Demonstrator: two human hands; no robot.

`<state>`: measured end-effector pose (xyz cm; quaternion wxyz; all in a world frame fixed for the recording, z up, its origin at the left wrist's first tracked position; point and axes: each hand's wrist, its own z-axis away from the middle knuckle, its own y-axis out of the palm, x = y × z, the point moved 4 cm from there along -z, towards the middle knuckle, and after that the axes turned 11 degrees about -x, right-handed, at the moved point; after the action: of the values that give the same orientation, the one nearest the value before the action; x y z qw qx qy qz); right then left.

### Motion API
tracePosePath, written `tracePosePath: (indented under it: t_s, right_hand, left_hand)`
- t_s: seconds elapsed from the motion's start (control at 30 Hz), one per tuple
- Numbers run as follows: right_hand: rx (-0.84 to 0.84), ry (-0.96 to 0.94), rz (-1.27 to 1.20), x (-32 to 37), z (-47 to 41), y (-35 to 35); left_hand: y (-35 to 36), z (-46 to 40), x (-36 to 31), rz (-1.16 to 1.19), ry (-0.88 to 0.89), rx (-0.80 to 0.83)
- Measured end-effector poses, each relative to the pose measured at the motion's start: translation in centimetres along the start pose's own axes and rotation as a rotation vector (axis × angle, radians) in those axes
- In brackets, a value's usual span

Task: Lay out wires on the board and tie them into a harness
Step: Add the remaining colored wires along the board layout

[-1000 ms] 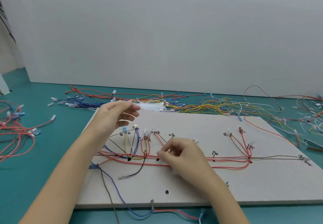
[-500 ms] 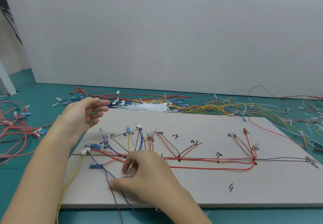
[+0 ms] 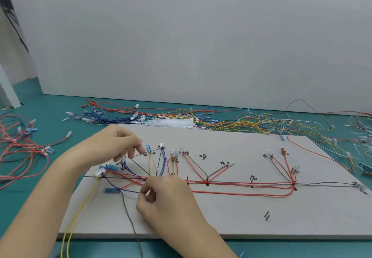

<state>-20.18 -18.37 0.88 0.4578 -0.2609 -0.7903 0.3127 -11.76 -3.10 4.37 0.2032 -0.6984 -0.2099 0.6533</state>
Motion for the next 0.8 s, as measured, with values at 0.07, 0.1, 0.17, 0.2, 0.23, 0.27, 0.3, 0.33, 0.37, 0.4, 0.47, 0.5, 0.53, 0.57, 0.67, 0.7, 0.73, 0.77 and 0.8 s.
tracePosePath:
  t_s: [0.07,0.1,0.17,0.2,0.23,0.27,0.3,0.33,0.37,0.4,0.47,0.5,0.53,0.57,0.67,0.7,0.73,0.77,0.8]
  right_hand:
    - [0.032,0.175,-0.230,-0.5,-0.1,-0.1]
    - [0.075,0.297,-0.400,-0.8,-0.1,-0.3]
    - [0.145,0.456,-0.623,-1.6,-0.3,-1.0]
    - [0.169,0.478,-0.651,-2.0,-0.7,-1.7]
    - [0.194,0.479,-0.659,-2.4,-1.1,-2.5]
    - [0.224,0.465,-0.654,-2.7,-1.5,-3.5]
    - [0.253,0.444,-0.643,-2.9,-1.9,-4.3]
    - [0.281,0.420,-0.637,-3.1,-2.2,-5.2]
    - [0.306,0.398,-0.643,-3.3,-2.5,-6.0]
    - [0.324,0.383,-0.669,-3.4,-2.8,-6.9]
    - [0.315,0.378,-0.743,-4.1,-3.5,-8.7]
    - [0.293,0.385,-0.755,-4.6,-3.8,-9.5]
    - [0.274,0.397,-0.744,-5.1,-3.9,-10.1]
    - [0.265,0.407,-0.723,-5.6,-4.0,-10.5]
    - [0.305,0.401,-0.654,-6.4,-3.7,-10.8]
    - [0.318,0.393,-0.608,-6.7,-3.6,-10.9]
    - [0.326,0.389,-0.547,-7.1,-3.5,-11.0]
    - [0.331,0.387,-0.478,-7.6,-3.5,-11.3]
    - [0.336,0.390,-0.414,-8.0,-3.5,-11.5]
  left_hand:
    - [0.4,-0.1,1.1,0.043,-0.016,0.001]
    - [0.6,0.0,1.6,0.091,-0.027,0.022]
    - [1.0,0.3,2.0,0.181,-0.043,0.073]
    - [1.1,0.5,2.0,0.200,-0.038,0.101]
    - [1.3,0.7,1.9,0.201,-0.025,0.125]
    - [1.4,0.8,1.8,0.193,-0.004,0.148]
    - [1.5,1.0,1.7,0.185,0.016,0.174]
    - [1.7,1.1,1.5,0.180,0.031,0.207]
    - [1.9,1.3,1.4,0.178,0.041,0.242]
    - [2.1,1.5,1.3,0.176,0.053,0.276]
    - [2.5,1.8,1.1,0.183,0.070,0.321]
    - [2.7,1.9,0.9,0.205,0.073,0.331]
    - [2.9,2.0,0.8,0.236,0.073,0.335]
    - [3.1,2.0,0.7,0.271,0.069,0.334]
    - [3.9,2.1,0.3,0.304,0.064,0.299]
    - [4.2,2.0,0.1,0.305,0.063,0.288]
    - [4.5,2.0,0.1,0.312,0.058,0.283]
    - [4.8,2.1,0.0,0.321,0.048,0.283]
    - [5.1,2.1,0.1,0.322,0.038,0.278]
